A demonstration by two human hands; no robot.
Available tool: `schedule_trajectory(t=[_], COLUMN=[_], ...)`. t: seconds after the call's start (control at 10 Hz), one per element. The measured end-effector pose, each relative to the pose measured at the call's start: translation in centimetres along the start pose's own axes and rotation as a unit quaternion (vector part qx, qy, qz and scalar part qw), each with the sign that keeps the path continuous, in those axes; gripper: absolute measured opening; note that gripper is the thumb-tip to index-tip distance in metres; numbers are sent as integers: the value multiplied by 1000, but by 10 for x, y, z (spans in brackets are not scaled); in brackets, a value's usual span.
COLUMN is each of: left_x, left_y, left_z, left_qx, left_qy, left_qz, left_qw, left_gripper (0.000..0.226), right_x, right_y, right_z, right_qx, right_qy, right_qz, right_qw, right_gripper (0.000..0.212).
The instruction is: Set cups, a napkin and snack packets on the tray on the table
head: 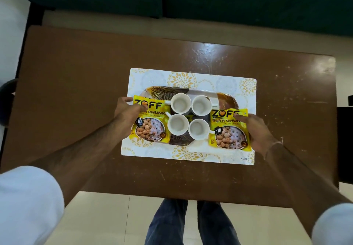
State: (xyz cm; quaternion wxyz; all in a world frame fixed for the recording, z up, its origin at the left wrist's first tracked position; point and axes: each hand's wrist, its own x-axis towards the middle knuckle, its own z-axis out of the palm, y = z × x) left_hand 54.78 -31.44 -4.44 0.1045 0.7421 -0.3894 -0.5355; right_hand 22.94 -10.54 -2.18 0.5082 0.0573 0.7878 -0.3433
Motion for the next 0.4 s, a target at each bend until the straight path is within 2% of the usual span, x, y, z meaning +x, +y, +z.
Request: schedule_trajectory(t=[0.1, 0.2, 0.3, 0.4], left_x=[-3, -19, -38, -74], left_y=[2, 8, 20, 44], left_z=[-2, -6, -9, -4], left_qx=[20, 70, 181, 253], left_qy=[6, 9, 32, 34], left_qz=[8, 38, 109, 155], left_qw=[1000, 997, 977, 954], left_gripper=[68, 71, 80, 81], right_x=[3, -4, -18, -45], right_y=[-3, -12, -24, -44], right_z=[-2, -3, -3, 10], right_qx=[-19, -78, -224, -388], right_qy=[-3, 36, 108, 124], right_qz=[-14, -48, -142, -239], right_qw=[1000, 995, 958, 882], right_gripper=[45, 54, 69, 74])
